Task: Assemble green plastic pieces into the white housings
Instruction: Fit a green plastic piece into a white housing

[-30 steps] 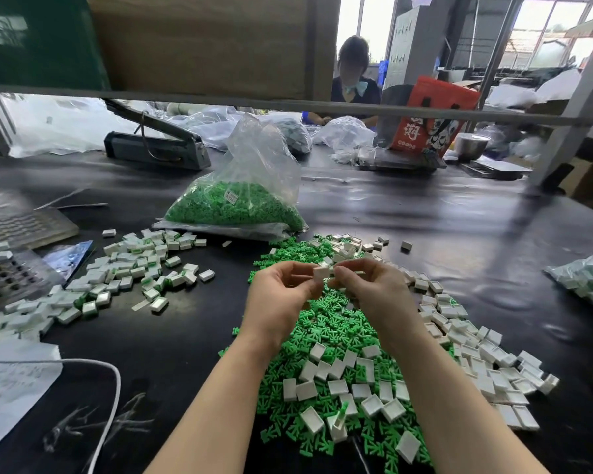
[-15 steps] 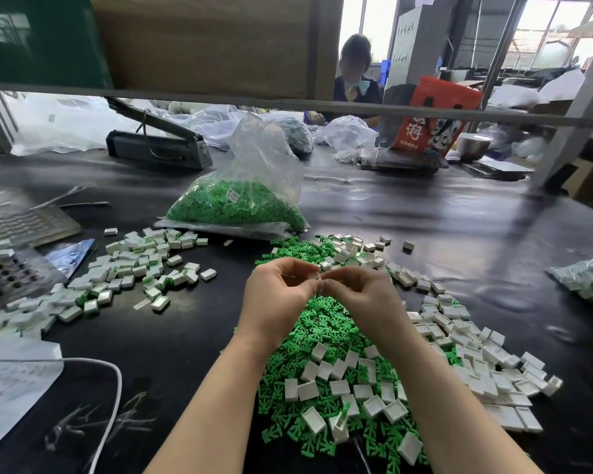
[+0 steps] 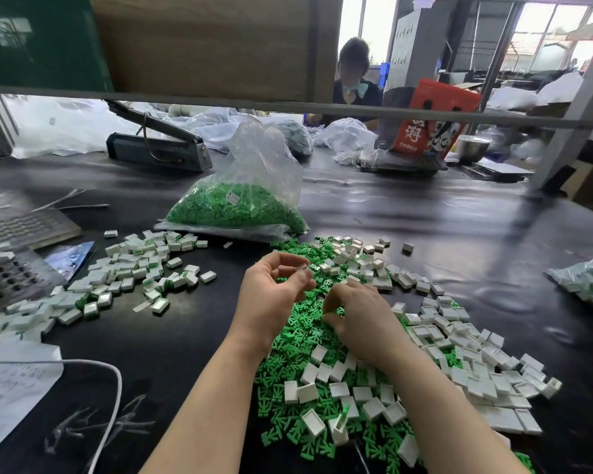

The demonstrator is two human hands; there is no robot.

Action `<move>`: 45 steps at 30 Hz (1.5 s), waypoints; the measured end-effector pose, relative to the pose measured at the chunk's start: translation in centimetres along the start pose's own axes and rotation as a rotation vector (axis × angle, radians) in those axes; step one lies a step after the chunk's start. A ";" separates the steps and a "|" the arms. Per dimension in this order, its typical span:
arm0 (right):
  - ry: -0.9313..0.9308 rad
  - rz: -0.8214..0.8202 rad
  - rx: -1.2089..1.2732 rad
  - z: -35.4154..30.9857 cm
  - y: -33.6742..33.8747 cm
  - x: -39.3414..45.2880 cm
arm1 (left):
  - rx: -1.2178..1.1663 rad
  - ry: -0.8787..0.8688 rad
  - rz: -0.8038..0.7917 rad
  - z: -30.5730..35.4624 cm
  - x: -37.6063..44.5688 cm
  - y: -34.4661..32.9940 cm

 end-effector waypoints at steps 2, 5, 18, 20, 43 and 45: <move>0.002 0.007 -0.004 0.0 0.1 0.0 | -0.034 0.016 0.002 -0.1 0.0 0.0; -0.011 0.070 0.054 -0.2 0.5 0.0 | -0.068 0.023 0.011 -0.1 0.0 0.0; -0.064 0.260 1.158 -0.3 2.9 -0.4 | 0.015 -0.001 0.001 -0.2 0.2 -0.1; -0.067 0.268 1.196 -0.3 3.0 -0.4 | 0.024 -0.005 -0.012 -0.1 0.1 -0.2; -0.112 0.316 1.233 -0.4 2.9 -0.5 | 0.023 -0.031 -0.045 0.3 -0.2 -0.6; -0.103 0.306 1.221 -0.5 2.9 -0.4 | 0.027 -0.029 -0.041 0.3 -0.1 -0.6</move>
Point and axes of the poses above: each hand's wrist, its own x-axis towards the middle knuckle, its own y-axis out of the back of the hand, z = x × y, the point moved 3 cm from there along x, towards the middle knuckle, and after that the axes turned 1 degree about -z, right-handed, at the moved point
